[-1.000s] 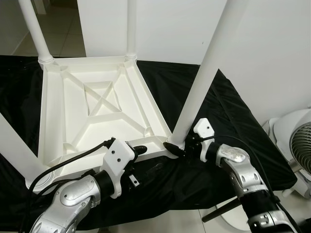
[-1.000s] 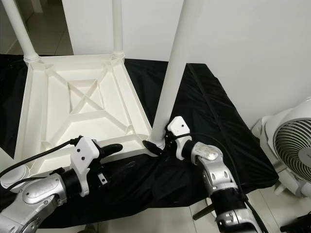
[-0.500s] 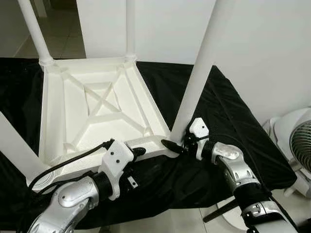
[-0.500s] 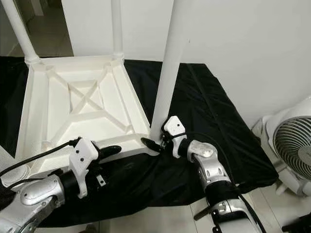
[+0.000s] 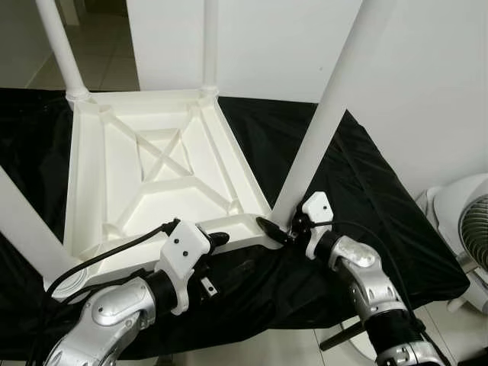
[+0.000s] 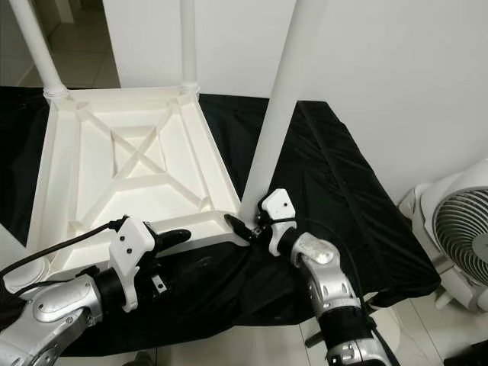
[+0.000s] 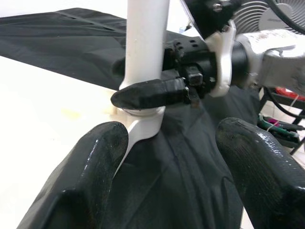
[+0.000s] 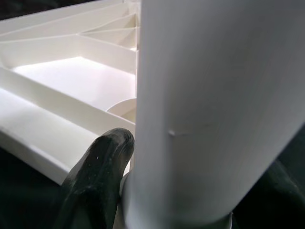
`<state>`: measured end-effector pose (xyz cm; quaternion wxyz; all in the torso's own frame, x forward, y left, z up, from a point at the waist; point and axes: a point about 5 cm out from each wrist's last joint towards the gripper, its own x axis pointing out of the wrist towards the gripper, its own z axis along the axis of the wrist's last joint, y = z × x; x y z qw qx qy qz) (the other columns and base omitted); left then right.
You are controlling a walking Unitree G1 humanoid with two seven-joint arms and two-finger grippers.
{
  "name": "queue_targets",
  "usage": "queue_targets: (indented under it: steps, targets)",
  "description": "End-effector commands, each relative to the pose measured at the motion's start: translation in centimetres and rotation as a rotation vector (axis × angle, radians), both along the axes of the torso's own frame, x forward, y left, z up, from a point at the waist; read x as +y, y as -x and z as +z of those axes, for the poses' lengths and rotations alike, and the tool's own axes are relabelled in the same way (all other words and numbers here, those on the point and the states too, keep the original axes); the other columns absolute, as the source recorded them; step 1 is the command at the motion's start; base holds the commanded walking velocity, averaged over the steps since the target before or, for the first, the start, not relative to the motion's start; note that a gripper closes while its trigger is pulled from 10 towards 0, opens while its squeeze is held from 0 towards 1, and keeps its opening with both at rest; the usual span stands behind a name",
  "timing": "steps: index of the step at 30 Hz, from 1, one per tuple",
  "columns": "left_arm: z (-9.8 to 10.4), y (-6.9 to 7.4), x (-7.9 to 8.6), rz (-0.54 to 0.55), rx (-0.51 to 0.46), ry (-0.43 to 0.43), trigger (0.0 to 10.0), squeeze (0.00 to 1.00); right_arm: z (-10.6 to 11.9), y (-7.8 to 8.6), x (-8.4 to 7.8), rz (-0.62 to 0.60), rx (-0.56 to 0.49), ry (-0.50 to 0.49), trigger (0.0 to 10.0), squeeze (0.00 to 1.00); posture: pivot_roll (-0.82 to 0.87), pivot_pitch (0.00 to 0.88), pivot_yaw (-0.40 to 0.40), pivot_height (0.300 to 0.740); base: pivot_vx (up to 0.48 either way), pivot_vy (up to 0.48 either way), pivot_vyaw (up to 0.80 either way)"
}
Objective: Building children table
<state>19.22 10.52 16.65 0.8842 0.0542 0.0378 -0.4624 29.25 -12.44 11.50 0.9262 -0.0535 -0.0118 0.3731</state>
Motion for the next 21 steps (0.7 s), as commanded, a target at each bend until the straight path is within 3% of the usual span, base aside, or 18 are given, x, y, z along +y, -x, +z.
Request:
queue_targets:
  steps: [1,5,9,13,18,19,20,21]
  targets:
    - [0.1,0.0,-0.2,0.015,-0.004,0.005,10.0,0.0,-0.6,0.1,-0.1,-0.035,0.051,-0.029,0.0,0.0,0.19,0.033,-0.085,0.74,0.0,0.0,0.0]
    - [0.1,-0.2,-0.2,0.015,-0.002,0.012,10.0,0.0,-0.8,0.1,1.1,-0.266,0.134,-0.118,0.0,0.0,0.19,0.033,-0.089,0.74,0.0,0.0,0.0]
    - [0.0,-0.2,-0.3,0.015,-0.001,0.014,10.0,0.0,-0.7,0.0,1.5,-0.336,0.146,-0.141,0.0,0.0,0.19,0.036,-0.095,0.74,0.0,0.0,0.0]
    - [0.0,-0.1,-0.4,0.018,0.002,0.021,10.0,0.0,-0.3,0.2,2.3,-0.507,0.187,-0.183,0.0,0.0,0.19,0.044,-0.1,0.74,0.0,0.0,0.0]
    - [0.0,-0.1,-0.4,0.022,0.003,0.022,10.0,0.0,0.2,0.3,2.6,-0.503,0.184,-0.186,0.0,0.0,0.19,0.044,-0.099,0.74,0.0,0.0,0.0]
    - [0.0,-0.1,-0.4,0.023,0.003,0.022,10.0,0.0,0.4,0.3,2.8,-0.482,0.186,-0.183,1.1,0.0,0.19,0.045,-0.097,0.74,0.0,0.0,0.0]
    - [0.1,-0.1,-0.4,0.022,0.003,0.023,10.0,0.0,0.7,0.2,2.7,-0.464,0.178,-0.169,10.0,0.0,0.19,0.05,-0.096,0.74,0.0,0.0,0.0]
    - [0.1,-0.1,-0.4,0.021,0.002,0.023,10.0,0.0,0.8,0.1,2.5,-0.446,0.17,-0.152,10.0,0.0,0.19,0.05,-0.096,0.74,0.0,0.0,0.0]
